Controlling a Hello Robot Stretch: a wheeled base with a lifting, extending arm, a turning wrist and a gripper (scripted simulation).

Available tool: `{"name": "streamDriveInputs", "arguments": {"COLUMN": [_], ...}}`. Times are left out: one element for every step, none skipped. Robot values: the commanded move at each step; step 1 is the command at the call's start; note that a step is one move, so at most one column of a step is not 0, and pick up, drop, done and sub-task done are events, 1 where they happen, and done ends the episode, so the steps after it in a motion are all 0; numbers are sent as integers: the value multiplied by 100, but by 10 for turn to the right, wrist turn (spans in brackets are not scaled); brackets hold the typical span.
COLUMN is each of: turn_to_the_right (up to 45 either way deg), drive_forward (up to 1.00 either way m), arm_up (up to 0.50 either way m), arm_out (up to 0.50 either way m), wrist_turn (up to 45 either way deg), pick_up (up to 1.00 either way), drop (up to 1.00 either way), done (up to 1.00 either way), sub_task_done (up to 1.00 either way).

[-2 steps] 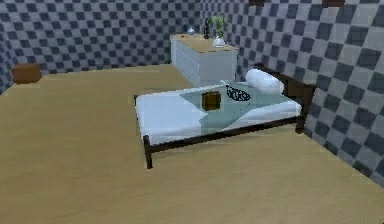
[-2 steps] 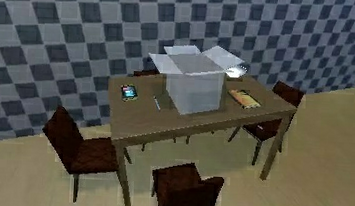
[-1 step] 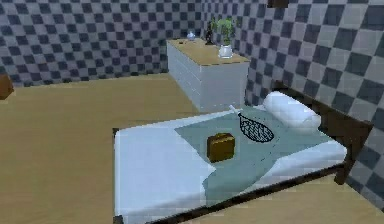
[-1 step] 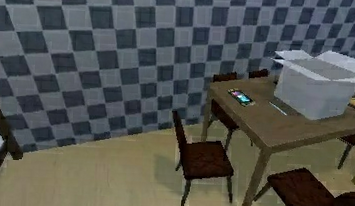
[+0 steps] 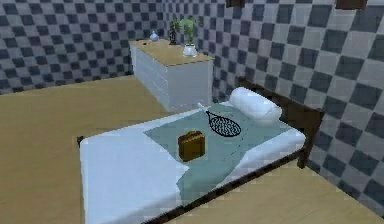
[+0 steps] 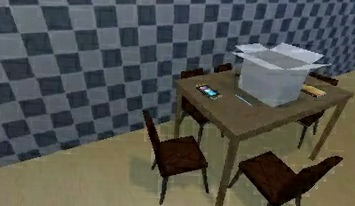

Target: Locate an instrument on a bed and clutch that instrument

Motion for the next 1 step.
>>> {"name": "streamDriveInputs", "arguments": {"turn_to_the_right": [0], "drive_forward": [30], "arm_up": [0], "arm_out": [0], "wrist_turn": [0], "pick_up": [0], "drop": [0], "done": [0], "sub_task_done": [0]}}
